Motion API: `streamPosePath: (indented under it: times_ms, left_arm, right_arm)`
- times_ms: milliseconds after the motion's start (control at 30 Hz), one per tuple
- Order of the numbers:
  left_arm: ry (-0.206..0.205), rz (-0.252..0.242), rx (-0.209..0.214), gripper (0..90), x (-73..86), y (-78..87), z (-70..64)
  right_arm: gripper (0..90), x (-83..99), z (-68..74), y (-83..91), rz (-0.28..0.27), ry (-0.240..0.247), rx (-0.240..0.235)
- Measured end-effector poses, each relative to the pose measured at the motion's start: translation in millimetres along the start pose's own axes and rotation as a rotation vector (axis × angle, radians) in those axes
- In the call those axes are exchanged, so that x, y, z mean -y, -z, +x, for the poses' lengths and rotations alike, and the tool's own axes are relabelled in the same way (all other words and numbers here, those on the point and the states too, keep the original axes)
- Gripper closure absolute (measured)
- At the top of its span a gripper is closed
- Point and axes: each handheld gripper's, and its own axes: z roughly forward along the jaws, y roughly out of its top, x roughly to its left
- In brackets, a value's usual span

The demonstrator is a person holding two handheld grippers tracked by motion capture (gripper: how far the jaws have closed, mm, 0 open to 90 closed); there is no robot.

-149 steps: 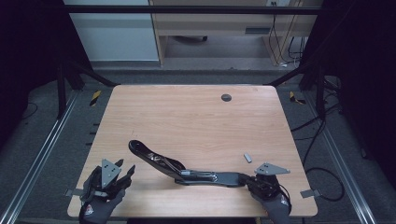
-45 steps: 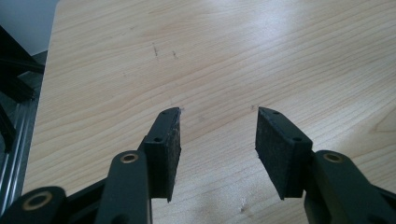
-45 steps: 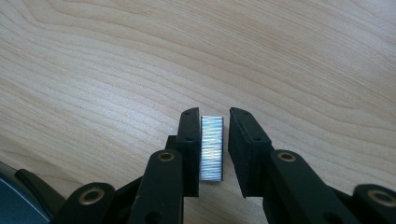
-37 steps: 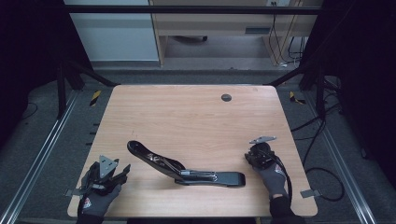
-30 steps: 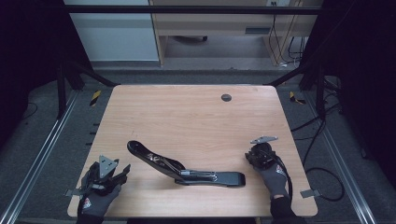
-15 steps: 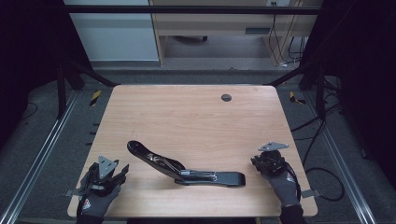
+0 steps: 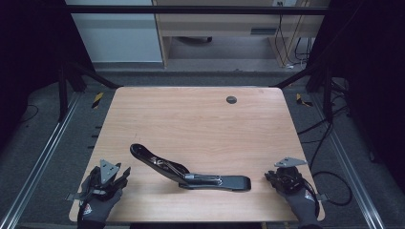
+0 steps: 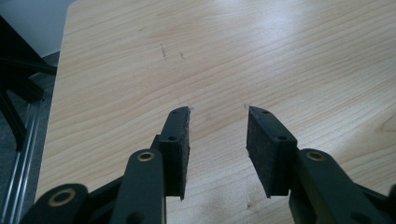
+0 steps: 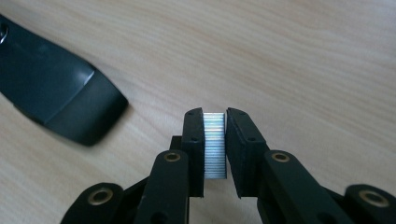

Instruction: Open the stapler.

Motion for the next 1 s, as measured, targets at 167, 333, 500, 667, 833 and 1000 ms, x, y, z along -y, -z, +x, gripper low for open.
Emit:
streamPosePath:
  times_ms: [167, 333, 500, 667, 833, 1000]
  left_arm:
    - [0.010, 0.009, -0.006, 56.4, 0.5, -0.1, 1.0]
    - [-0.002, 0.012, 0.000, 54.7, 0.5, -0.6, -0.5]
    - [-0.003, 0.017, 0.006, 53.3, 0.7, -1.3, -0.5]
    - [-0.002, 0.023, 0.010, 52.7, 0.8, -1.8, -0.8]
    - [0.008, 0.021, 0.012, 52.2, 1.0, -1.7, 0.0]
    - [0.010, 0.022, 0.016, 51.8, 1.5, -1.8, 1.2]
  right_arm:
    - [77.9, 5.5, -0.3, 0.3, 0.028, -0.018, -0.001]
    - [77.9, 6.5, -1.2, -2.2, 0.035, 0.002, 0.003]
    - [77.6, 6.8, -0.2, -4.1, 0.052, 0.014, 0.006]
    - [75.9, 6.8, -0.1, -3.9, 0.050, 0.014, 0.001]
    - [71.7, 3.6, 0.0, -0.8, 0.036, 0.007, 0.005]
    - [69.4, -0.9, -2.7, 4.4, 0.041, -0.036, 0.032]
